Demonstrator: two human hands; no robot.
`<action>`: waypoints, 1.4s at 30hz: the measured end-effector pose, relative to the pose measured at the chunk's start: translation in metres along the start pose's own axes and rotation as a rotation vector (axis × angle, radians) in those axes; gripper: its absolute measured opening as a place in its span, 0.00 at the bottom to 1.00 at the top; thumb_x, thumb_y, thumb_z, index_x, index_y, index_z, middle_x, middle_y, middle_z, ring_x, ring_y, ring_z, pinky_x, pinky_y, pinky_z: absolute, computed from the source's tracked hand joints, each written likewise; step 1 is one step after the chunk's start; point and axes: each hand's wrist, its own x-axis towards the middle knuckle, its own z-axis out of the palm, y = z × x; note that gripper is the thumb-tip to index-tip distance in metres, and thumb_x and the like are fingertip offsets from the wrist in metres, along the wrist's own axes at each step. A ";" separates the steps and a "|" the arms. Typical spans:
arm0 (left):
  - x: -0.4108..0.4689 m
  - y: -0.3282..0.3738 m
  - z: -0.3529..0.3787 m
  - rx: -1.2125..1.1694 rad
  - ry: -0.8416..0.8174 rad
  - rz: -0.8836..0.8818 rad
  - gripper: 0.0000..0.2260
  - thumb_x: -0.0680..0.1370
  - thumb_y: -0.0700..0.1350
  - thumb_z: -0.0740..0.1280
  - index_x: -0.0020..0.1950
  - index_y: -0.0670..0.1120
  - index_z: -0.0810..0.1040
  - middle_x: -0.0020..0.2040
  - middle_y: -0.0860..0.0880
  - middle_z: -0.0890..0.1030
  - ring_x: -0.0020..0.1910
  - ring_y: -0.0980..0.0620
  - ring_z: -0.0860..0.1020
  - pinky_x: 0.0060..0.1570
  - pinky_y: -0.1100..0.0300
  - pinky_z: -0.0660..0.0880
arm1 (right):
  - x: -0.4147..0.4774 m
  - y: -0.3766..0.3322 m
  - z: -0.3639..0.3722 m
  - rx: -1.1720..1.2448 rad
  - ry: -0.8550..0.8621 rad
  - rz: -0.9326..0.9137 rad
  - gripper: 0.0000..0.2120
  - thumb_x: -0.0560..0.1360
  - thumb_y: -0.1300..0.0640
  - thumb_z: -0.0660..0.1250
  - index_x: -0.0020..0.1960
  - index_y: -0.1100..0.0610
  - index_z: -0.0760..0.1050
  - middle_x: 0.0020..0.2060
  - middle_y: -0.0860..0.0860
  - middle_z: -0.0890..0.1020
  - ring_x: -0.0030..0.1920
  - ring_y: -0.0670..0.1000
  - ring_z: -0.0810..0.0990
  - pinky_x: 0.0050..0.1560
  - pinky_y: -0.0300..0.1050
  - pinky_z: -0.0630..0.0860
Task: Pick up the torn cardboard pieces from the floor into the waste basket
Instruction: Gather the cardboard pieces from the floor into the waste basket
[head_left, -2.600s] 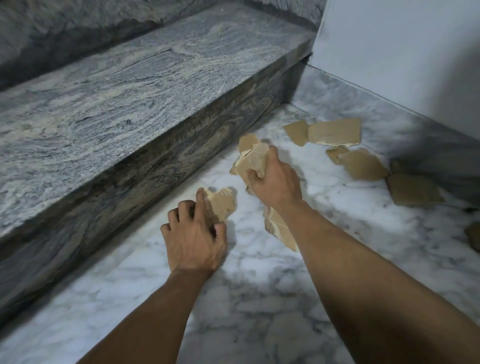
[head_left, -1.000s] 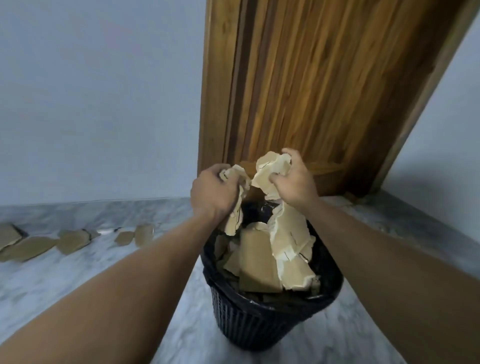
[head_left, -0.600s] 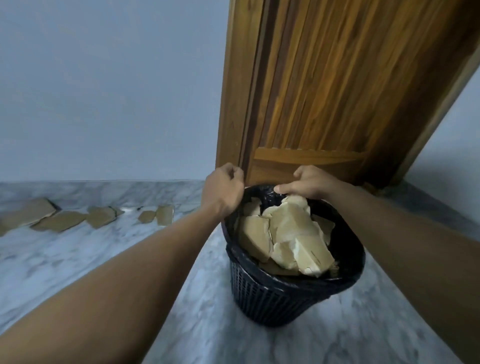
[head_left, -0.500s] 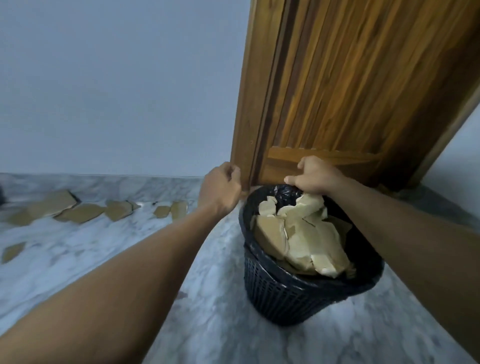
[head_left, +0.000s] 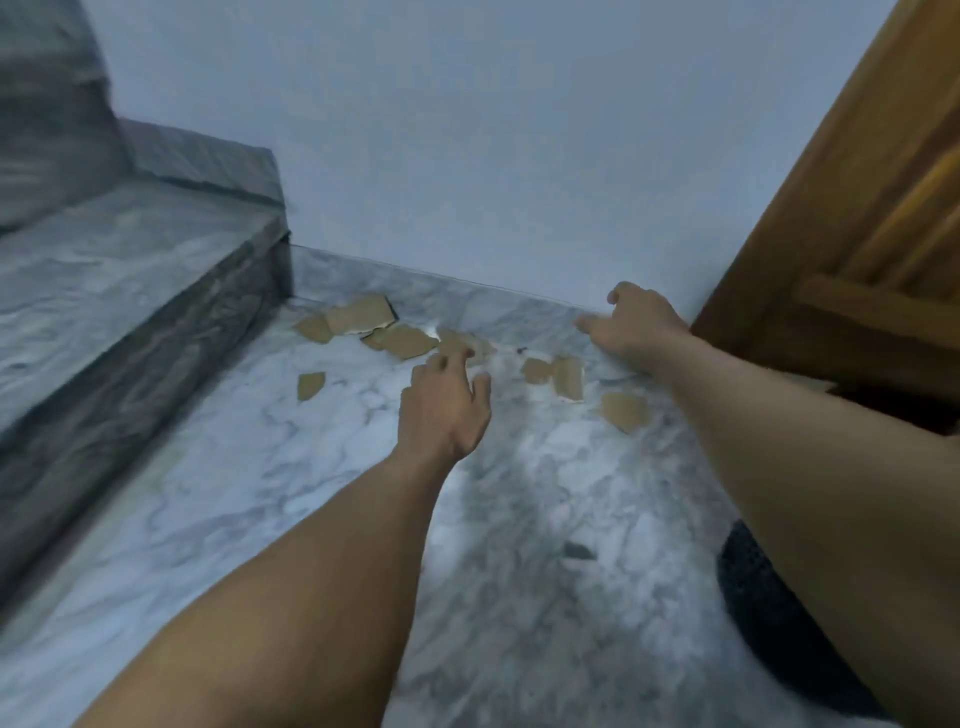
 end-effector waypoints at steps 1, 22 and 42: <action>0.000 -0.020 -0.004 0.033 0.006 -0.052 0.20 0.83 0.54 0.57 0.73 0.49 0.68 0.68 0.42 0.74 0.65 0.39 0.71 0.59 0.45 0.71 | 0.006 -0.006 0.016 0.006 -0.006 0.010 0.33 0.78 0.36 0.65 0.73 0.58 0.66 0.70 0.59 0.71 0.67 0.62 0.73 0.58 0.51 0.71; 0.161 -0.240 0.068 0.253 -0.036 -0.337 0.51 0.71 0.80 0.49 0.81 0.50 0.34 0.81 0.38 0.35 0.80 0.35 0.39 0.77 0.40 0.38 | 0.139 0.111 0.234 0.011 -0.058 0.425 0.49 0.69 0.19 0.45 0.83 0.43 0.43 0.82 0.62 0.49 0.81 0.65 0.46 0.75 0.72 0.41; 0.221 -0.229 0.088 0.433 -0.144 -0.119 0.41 0.68 0.80 0.54 0.72 0.56 0.62 0.71 0.51 0.64 0.77 0.47 0.56 0.70 0.28 0.46 | 0.186 -0.074 0.284 0.012 -0.158 0.015 0.47 0.67 0.23 0.63 0.75 0.50 0.58 0.77 0.59 0.58 0.79 0.64 0.52 0.73 0.75 0.46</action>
